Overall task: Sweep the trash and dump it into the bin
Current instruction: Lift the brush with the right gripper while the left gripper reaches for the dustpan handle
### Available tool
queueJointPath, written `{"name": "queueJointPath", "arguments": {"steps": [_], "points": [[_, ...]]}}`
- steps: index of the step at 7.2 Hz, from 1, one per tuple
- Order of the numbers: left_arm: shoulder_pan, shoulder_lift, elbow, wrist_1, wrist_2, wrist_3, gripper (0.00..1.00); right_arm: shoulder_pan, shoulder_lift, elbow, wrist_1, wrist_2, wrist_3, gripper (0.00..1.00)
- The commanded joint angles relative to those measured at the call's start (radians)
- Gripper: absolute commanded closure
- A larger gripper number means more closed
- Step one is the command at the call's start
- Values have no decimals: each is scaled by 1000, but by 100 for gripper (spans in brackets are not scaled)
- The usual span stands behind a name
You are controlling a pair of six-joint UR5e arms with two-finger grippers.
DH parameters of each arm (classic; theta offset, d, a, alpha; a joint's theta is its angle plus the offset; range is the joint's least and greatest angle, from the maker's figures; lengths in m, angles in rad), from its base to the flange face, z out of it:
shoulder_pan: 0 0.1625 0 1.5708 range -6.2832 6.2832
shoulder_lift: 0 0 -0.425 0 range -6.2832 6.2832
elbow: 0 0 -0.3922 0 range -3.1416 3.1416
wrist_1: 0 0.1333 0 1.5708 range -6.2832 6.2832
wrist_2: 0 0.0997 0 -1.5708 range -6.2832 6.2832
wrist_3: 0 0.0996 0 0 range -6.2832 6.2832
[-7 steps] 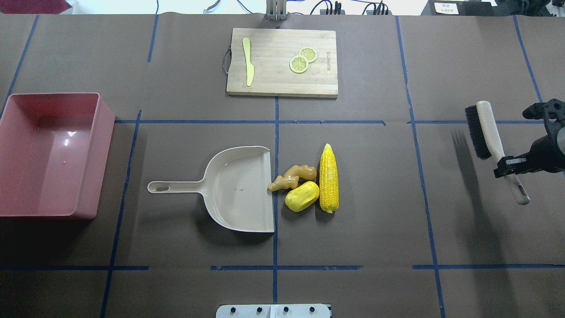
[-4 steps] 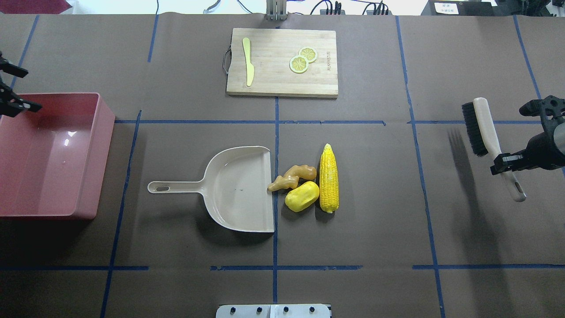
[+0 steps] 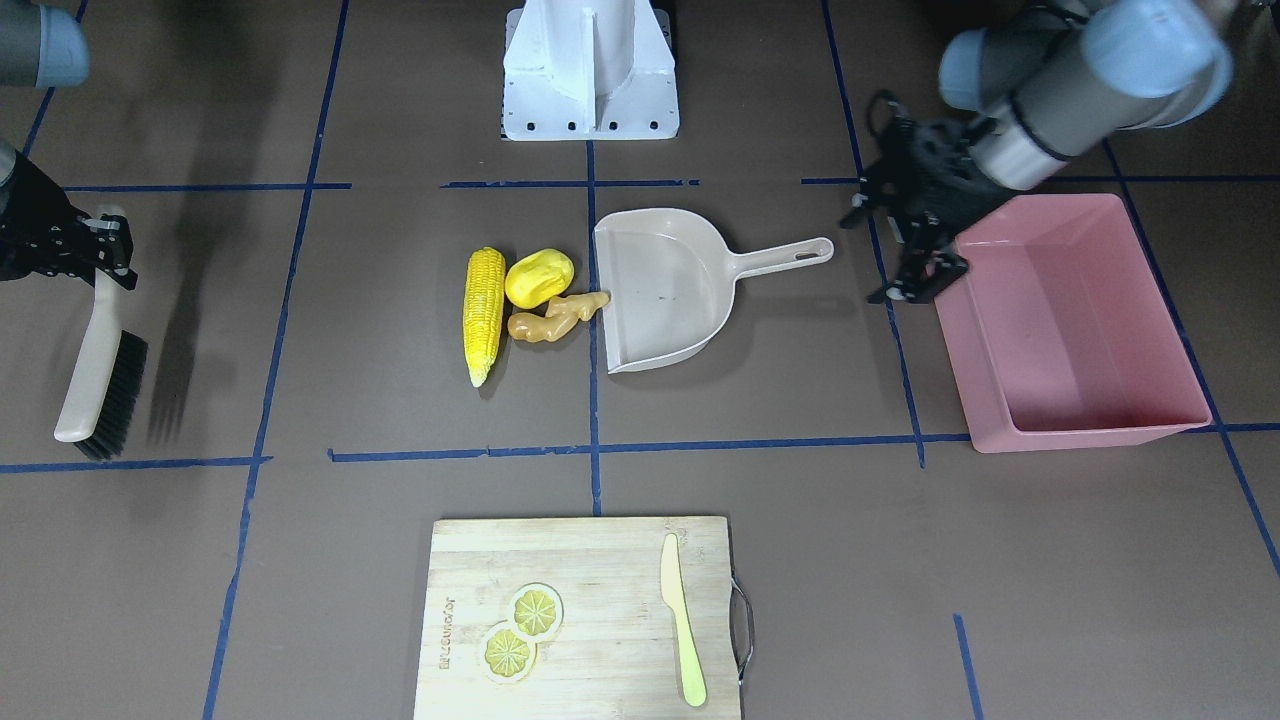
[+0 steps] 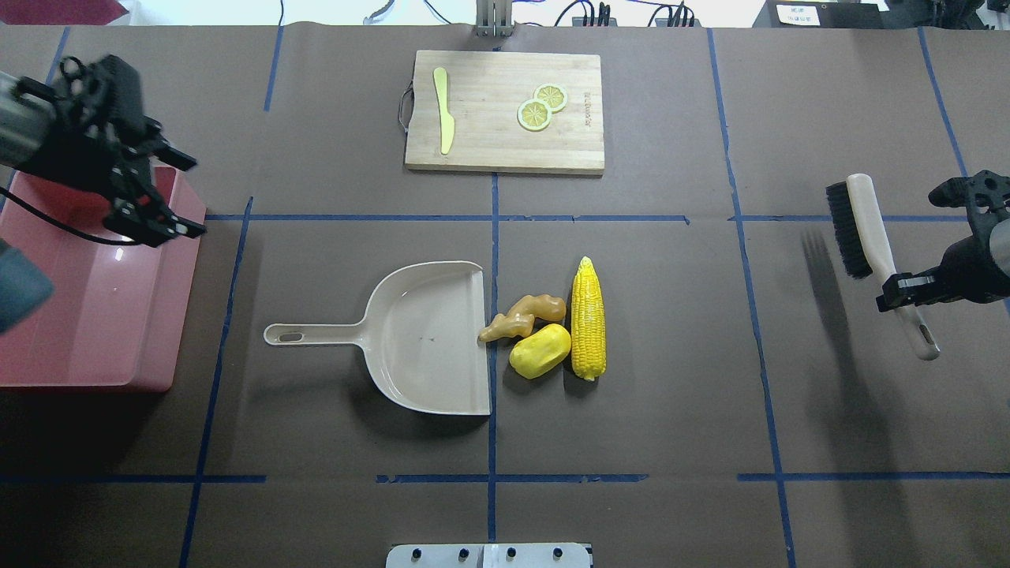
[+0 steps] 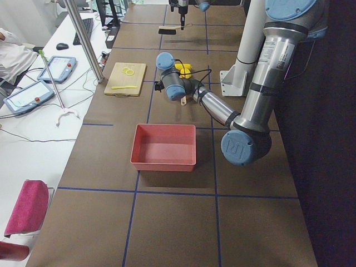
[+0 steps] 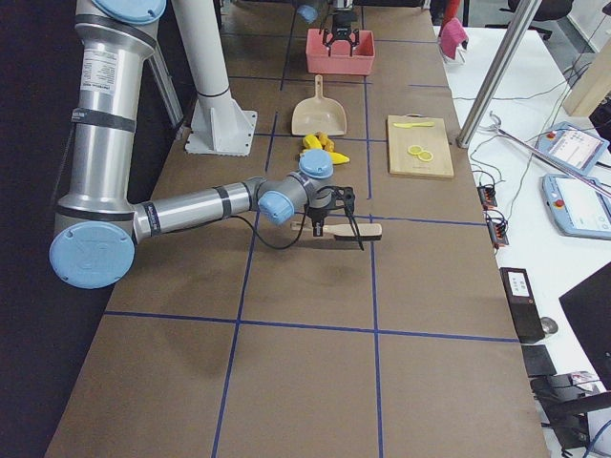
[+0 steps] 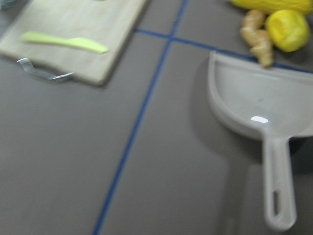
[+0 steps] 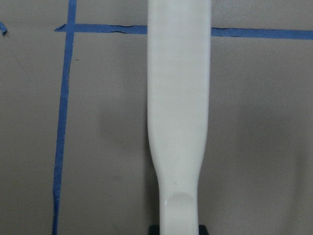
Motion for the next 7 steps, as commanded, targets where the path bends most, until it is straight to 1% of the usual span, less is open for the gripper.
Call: {"name": "queueJointPath", "arguments": {"steps": [1, 2, 5, 7], "points": [[142, -23, -1, 0, 146, -3, 0, 0, 0, 0, 3, 0, 0, 100], [168, -20, 2, -1, 160, -3, 0, 0, 0, 0, 3, 0, 0, 100], [216, -14, 28, -1, 163, -3, 0, 0, -2, 0, 4, 2, 0, 100], [228, -14, 65, -3, 163, 0, 0, 0, -3, 0, 4, 2, 0, 100]]}}
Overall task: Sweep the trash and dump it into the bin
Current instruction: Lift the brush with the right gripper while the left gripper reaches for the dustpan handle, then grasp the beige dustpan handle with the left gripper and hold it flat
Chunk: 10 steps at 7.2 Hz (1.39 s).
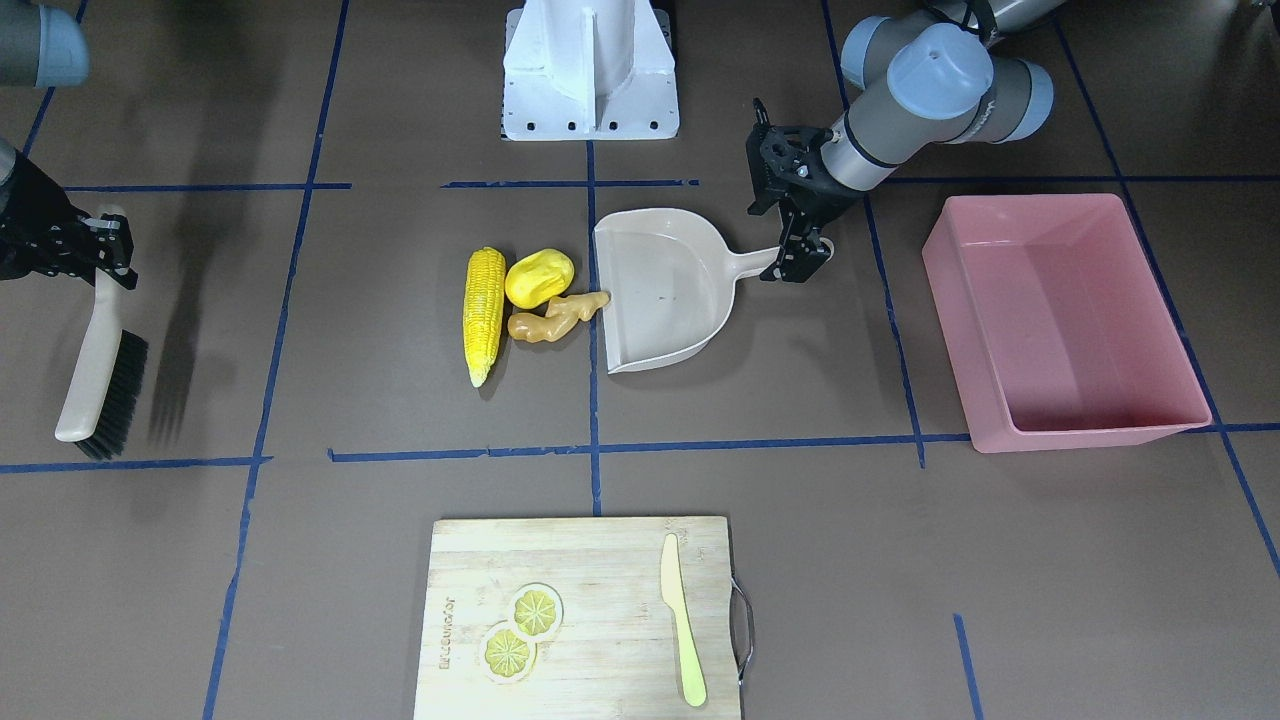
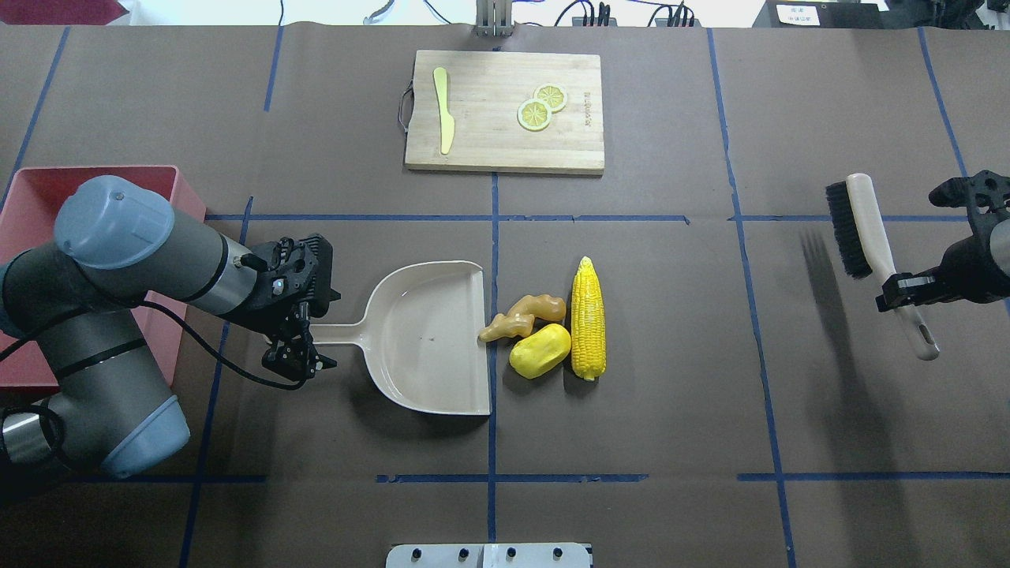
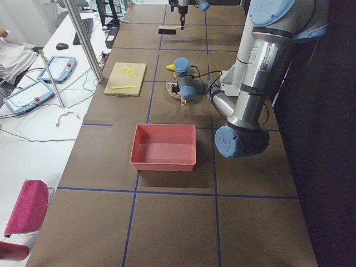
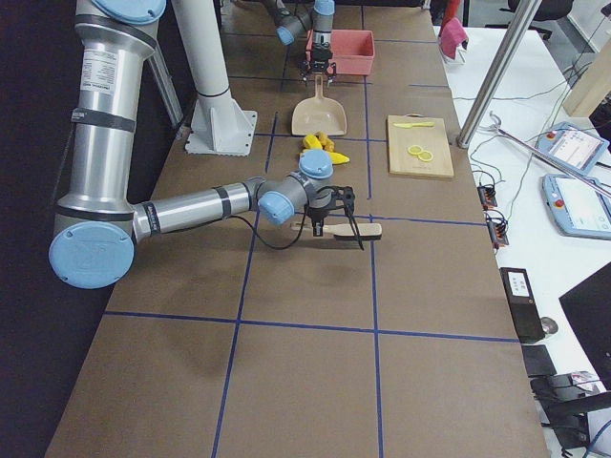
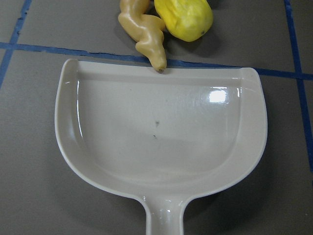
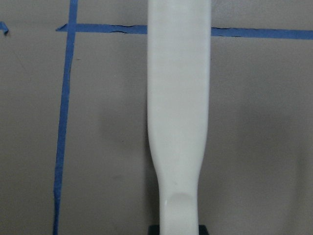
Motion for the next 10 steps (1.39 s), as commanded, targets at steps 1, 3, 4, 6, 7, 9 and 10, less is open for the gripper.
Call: {"name": "queueJointPath", "arguments": {"steps": [1, 3, 4, 6, 7, 9, 10], "points": [[14, -1, 46, -4, -1, 2, 0, 0, -1, 0, 0, 0, 0, 100], [23, -6, 83, -7, -3, 2, 0, 0, -1, 0, 0, 0, 0, 100], [38, -7, 86, -9, -4, -6, 4, 0, -3, 0, 0, 0, 0, 100], [44, -12, 83, -10, -4, -61, 20, 0, -6, 0, 0, -1, -2, 100], [44, -12, 80, -10, -3, -63, 36, 2, -7, 0, 2, 0, -2, 100], [41, -42, 80, -26, 3, -58, 76, 2, -7, 0, 2, -1, -3, 100], [37, -49, 68, -26, 76, -55, 93, 2, -9, 0, 2, -1, -3, 100]]}}
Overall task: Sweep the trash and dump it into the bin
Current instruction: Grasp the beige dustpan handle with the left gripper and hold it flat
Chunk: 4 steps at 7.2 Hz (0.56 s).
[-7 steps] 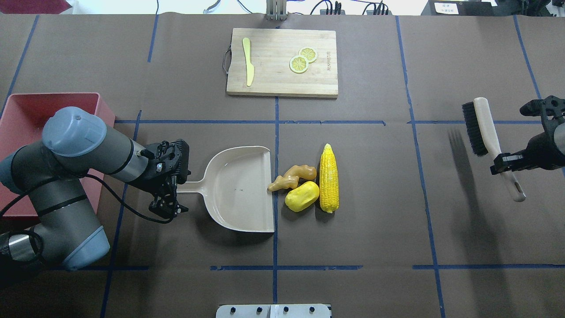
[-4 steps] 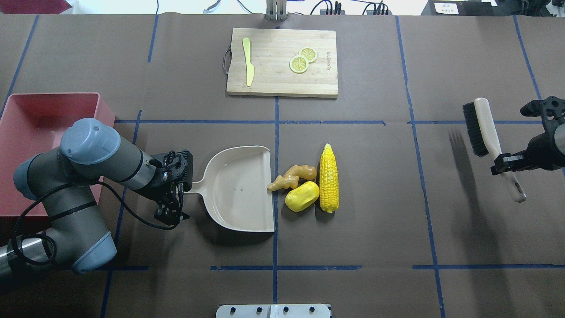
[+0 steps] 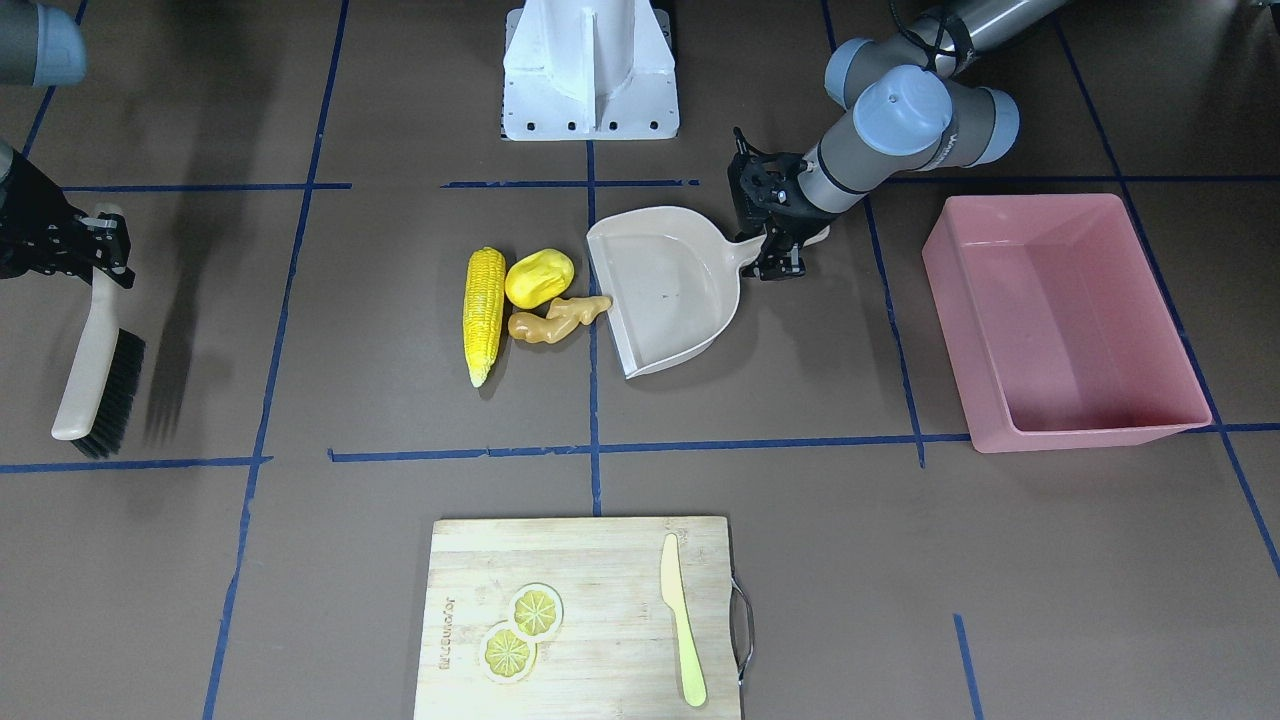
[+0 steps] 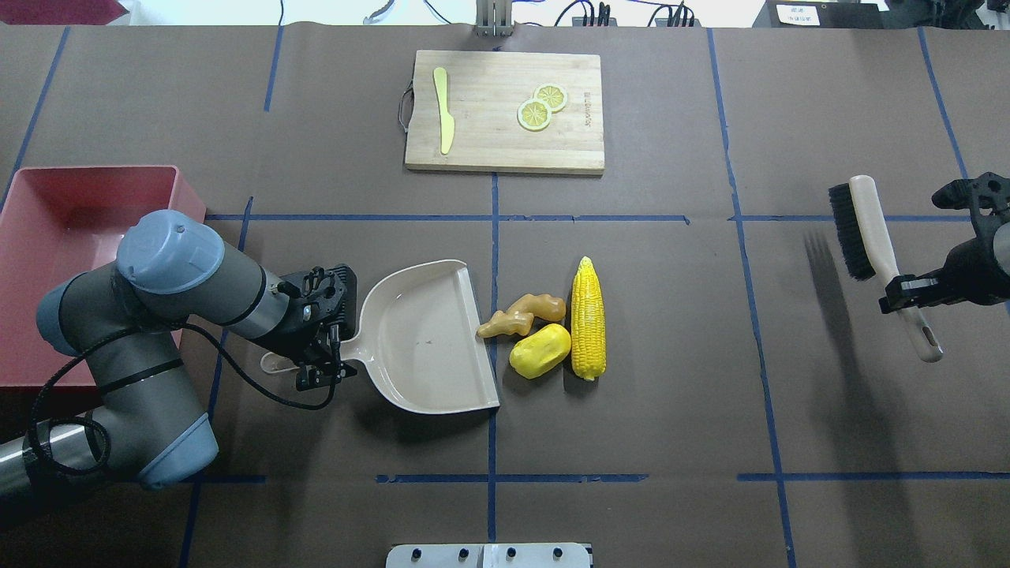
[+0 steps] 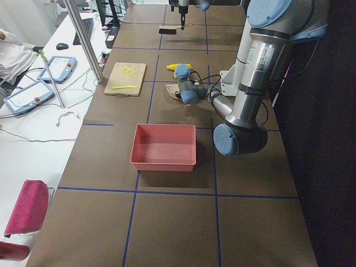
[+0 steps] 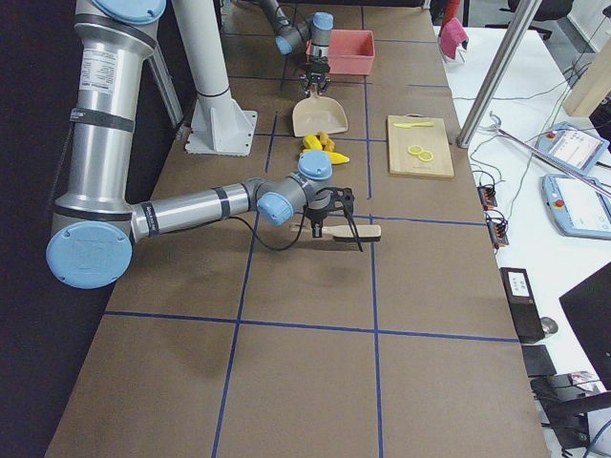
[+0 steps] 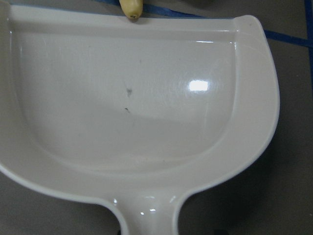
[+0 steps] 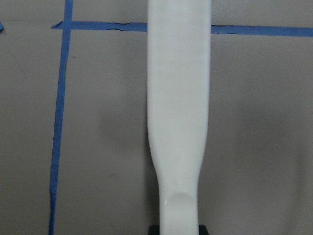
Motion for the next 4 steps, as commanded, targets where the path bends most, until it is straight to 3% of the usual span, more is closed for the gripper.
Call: {"name": "queueJointPath", "arguments": {"steps": [1, 2, 4], "points": [[-5, -20, -12, -2, 87, 1, 95, 0, -1, 0, 0, -1, -2, 100], [-5, -23, -15, 4, 86, 1, 100, 0, -1, 0, 0, -1, -2, 100], [-8, -20, -18, 11, 86, 1, 100, 0, -1, 0, 0, -1, -2, 100]]}}
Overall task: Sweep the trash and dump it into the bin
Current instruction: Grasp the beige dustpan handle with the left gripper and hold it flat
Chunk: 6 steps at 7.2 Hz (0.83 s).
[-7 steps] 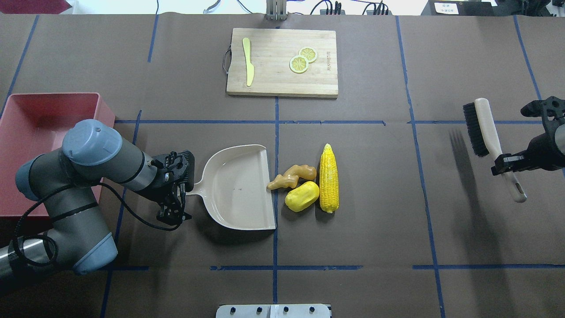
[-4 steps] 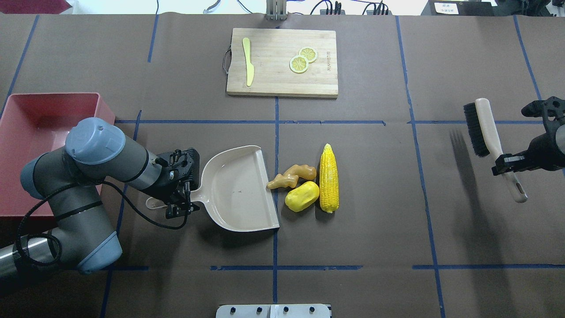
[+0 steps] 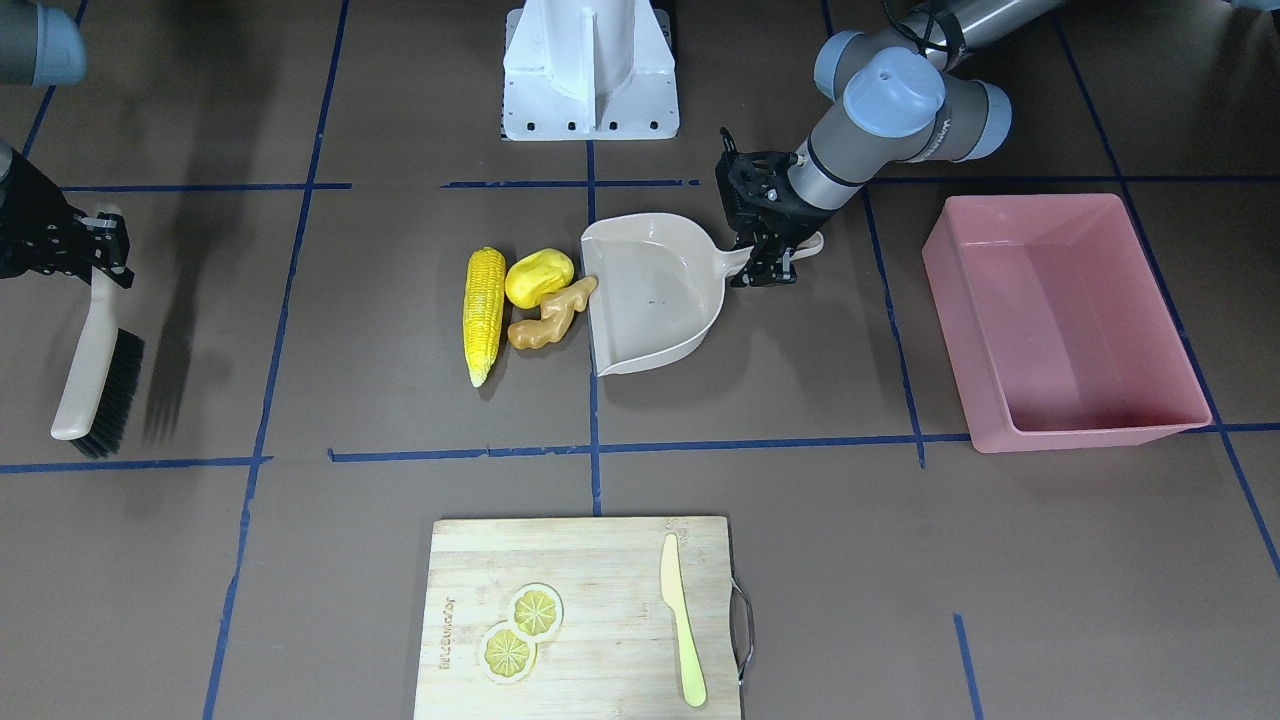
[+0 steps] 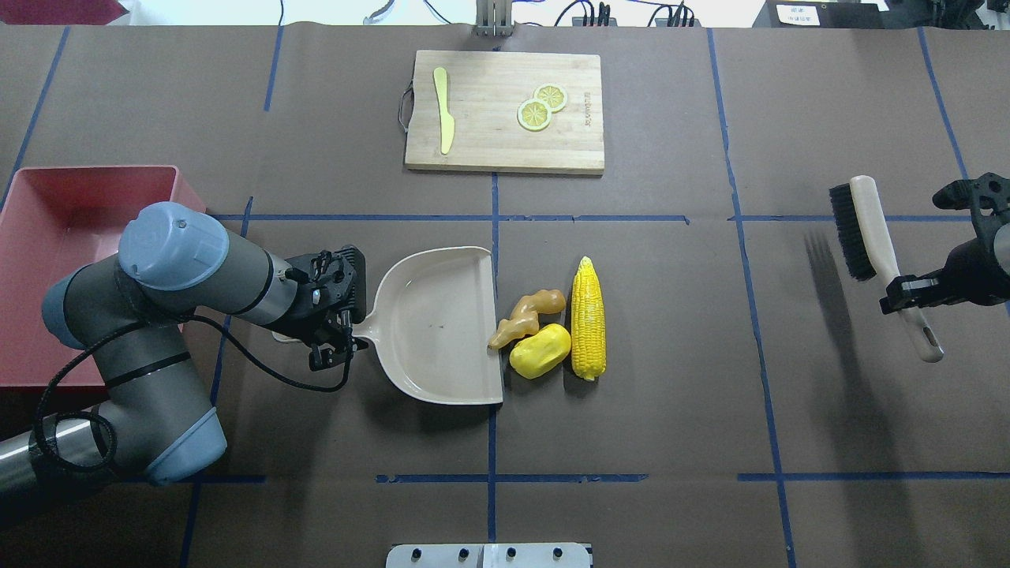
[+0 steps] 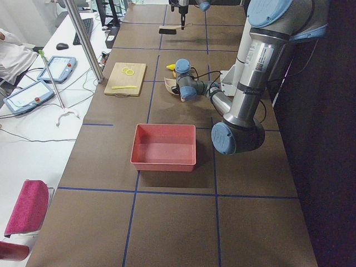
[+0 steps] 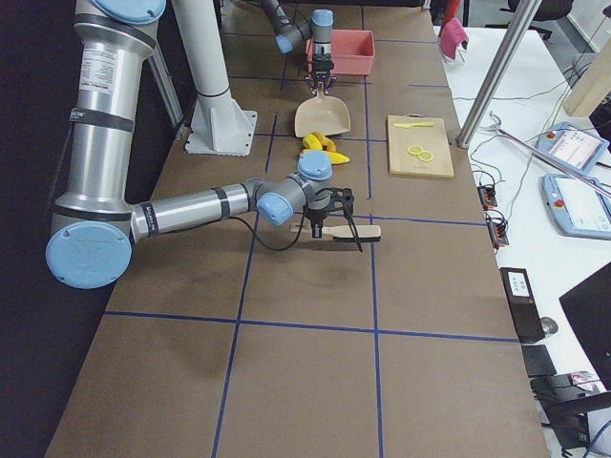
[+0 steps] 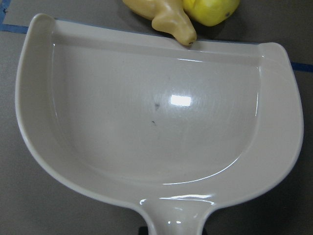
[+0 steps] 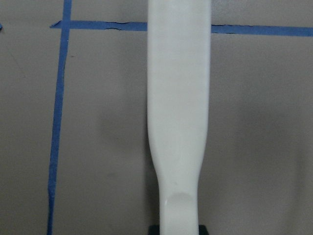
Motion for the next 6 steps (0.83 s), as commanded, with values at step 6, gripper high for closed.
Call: {"name": "queueJointPath", "arguments": {"steps": [6], "points": [[-31, 0, -54, 218, -26, 150, 100, 0, -2, 0, 0, 0, 0, 100]]}}
